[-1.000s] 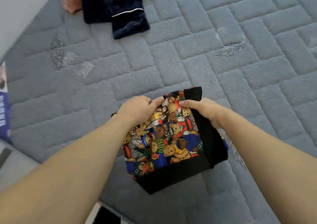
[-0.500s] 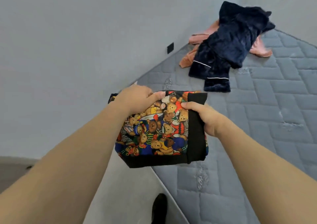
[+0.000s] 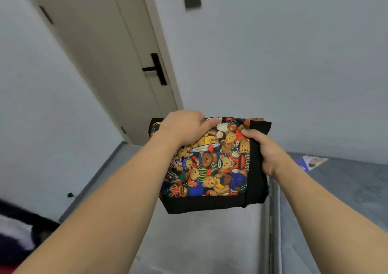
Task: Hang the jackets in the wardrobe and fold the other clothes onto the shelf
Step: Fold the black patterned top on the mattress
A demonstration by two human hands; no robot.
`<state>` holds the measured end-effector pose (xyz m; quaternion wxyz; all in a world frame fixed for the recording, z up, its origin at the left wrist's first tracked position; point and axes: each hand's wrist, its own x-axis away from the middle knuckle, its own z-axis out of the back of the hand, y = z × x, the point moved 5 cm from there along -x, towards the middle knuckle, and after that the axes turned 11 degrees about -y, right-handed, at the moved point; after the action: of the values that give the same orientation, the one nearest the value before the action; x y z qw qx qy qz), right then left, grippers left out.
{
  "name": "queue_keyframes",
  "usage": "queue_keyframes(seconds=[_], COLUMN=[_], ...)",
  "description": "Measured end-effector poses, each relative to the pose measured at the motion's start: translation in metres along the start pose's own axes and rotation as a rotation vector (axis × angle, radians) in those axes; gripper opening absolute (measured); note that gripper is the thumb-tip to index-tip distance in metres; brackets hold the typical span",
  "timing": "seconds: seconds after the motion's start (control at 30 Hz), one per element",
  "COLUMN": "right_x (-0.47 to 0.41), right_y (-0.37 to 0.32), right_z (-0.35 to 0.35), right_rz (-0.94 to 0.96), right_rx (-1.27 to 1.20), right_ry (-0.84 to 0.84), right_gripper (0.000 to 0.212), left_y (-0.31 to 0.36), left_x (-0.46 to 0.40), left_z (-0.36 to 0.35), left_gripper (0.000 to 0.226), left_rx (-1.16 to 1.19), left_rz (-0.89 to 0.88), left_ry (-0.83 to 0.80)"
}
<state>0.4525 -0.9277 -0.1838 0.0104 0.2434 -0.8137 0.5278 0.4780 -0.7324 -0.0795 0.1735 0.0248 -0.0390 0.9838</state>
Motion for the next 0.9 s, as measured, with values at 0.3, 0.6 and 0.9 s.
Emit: queue_keyframes(seconds=[0.3, 0.6, 0.9], right_x=[-0.012, 0.063, 0.138], right_y=[0.037, 0.149, 0.219], right_z=[-0.28, -0.493, -0.675], right_rz=[-0.09, -0.221, -0.205], right_rx=[0.161, 0.203, 0.18], right_ry=[-0.464, -0.708, -0.822], right_gripper=[0.066, 0.057, 0.058], left_y=[-0.16, -0.219, -0.286], left_x=[0.266, 0.533, 0.758], left_z=[0.07, 0.071, 0.071], left_gripper=[0.064, 0.058, 0.063], left_rx=[-0.184, -0.354, -0.104], left_rz=[0.483, 0.883, 1.356], left_ry=[0.191, 0.192, 0.439])
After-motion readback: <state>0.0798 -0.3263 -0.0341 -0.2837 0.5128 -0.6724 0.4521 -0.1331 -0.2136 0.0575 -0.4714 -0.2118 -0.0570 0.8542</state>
